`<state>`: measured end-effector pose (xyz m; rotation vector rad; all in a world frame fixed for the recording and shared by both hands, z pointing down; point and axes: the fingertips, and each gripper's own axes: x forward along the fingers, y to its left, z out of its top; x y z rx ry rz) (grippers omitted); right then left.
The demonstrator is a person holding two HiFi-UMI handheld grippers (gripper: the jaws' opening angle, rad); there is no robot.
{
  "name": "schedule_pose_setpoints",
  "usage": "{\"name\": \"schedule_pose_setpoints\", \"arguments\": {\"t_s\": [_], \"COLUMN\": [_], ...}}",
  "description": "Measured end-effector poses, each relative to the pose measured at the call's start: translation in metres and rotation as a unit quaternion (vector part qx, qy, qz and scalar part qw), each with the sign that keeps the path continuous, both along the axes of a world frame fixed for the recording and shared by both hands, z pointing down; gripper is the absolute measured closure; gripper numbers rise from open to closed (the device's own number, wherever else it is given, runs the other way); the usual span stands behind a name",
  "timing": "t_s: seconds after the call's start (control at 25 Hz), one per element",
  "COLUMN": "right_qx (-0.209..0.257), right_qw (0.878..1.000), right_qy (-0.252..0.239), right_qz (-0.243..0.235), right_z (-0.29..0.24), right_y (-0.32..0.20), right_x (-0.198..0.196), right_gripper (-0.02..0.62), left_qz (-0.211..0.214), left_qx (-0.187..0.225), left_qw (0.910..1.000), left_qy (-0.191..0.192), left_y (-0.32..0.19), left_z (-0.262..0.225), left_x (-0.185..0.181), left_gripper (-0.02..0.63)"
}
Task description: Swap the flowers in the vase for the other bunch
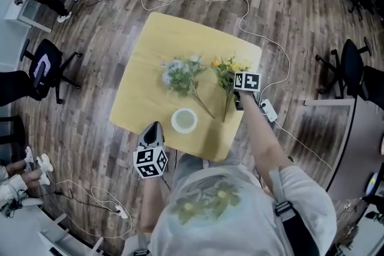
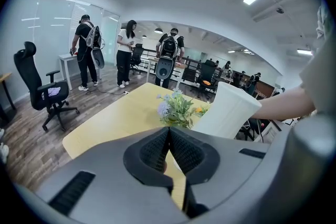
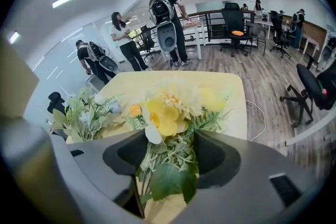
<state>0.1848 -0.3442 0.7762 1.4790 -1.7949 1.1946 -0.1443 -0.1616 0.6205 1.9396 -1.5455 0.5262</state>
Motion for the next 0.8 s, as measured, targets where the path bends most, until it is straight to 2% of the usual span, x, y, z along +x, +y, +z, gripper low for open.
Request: {"name": "schedule_pose_setpoints", "arguments": {"t_s": [0.2, 0.32, 0.64, 0.8], "right_qx": [-0.021, -0.022, 0.026, 0.064], "right_qw": [1.0, 1.0, 1.0, 0.998], "right_qy": [-0.015, -0.011, 0.014, 0.026], "right_qz": [0.006, 0.002, -0.007, -0.012], "right_z": [0.004, 0.003, -0.011, -0.028], "right_y": [-0.002, -0.002, -0.001, -0.003], "right_x": [0.0, -0.002, -0.002, 0.0], "right_gripper": [0.33, 0.37, 0.477, 0.495], "left_qz": [-0.003, -0.003, -0.004, -0.007], "left_qx": [-0.001, 0.0, 0.006, 0.012], "left_qw": [1.0, 1.0, 1.0, 0.9999], "left_qy": [0.0, 0.0, -0.002, -0.004], "left_y": [0.001, 0.001, 0.0, -0.001], "left_z": [0.001, 0.002, -0.004, -0.01], "left_x": [-0.001, -0.003, -0.003, -0.004], "left_gripper": [0.589, 0.589, 0.589, 0.589]}}
